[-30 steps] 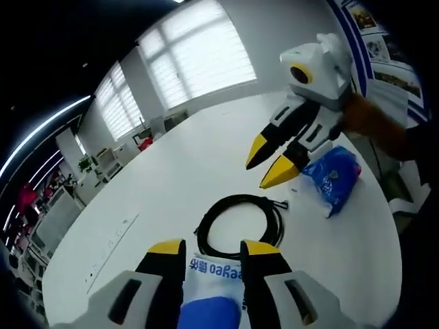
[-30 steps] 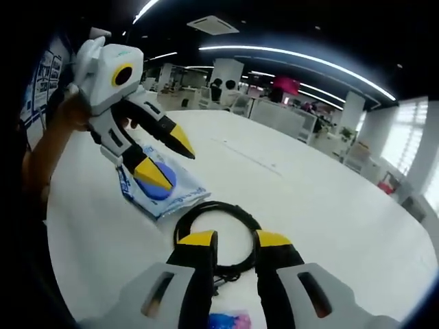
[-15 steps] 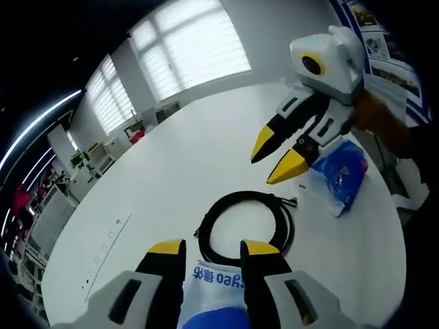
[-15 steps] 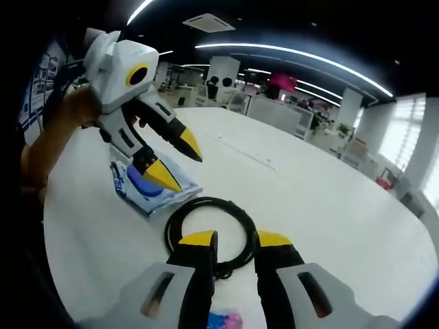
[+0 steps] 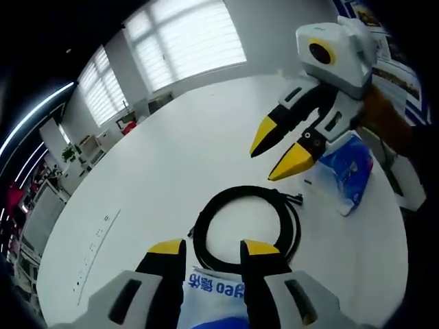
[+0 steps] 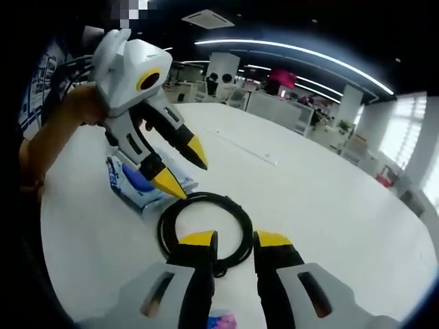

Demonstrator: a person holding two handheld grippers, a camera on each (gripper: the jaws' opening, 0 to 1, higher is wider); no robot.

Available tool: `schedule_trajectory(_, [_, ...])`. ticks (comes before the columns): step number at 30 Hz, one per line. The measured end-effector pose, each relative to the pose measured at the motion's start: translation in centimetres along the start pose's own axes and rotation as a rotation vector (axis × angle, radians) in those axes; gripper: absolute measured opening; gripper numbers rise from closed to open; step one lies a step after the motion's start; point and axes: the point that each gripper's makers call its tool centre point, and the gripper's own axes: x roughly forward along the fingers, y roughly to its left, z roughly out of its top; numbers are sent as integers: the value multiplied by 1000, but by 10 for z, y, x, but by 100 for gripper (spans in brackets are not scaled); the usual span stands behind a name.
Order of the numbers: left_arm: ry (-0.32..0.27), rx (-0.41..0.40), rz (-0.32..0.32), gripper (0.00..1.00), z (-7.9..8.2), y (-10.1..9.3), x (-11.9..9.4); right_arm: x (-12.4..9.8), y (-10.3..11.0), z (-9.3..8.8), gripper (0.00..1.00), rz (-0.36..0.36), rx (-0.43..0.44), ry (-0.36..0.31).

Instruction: Arrange the tabletop items into an orderly group along one side of the table until the central work area is clear of visible clutter.

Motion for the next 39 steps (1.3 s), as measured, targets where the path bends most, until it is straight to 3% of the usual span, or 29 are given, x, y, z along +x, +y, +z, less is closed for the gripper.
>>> schedule_trajectory(15, [69,-18,-40,29,-16,3,24,14,-4,-18,19,10,28,43])
schedule_trajectory(29, [89,-8,-59,29,-14,5,32,27,-8,-24,19,25,36,66])
schedule_trajectory(39, [143,4,-88,29,-18,5,40,43,-17,-29,19,36,47,97])
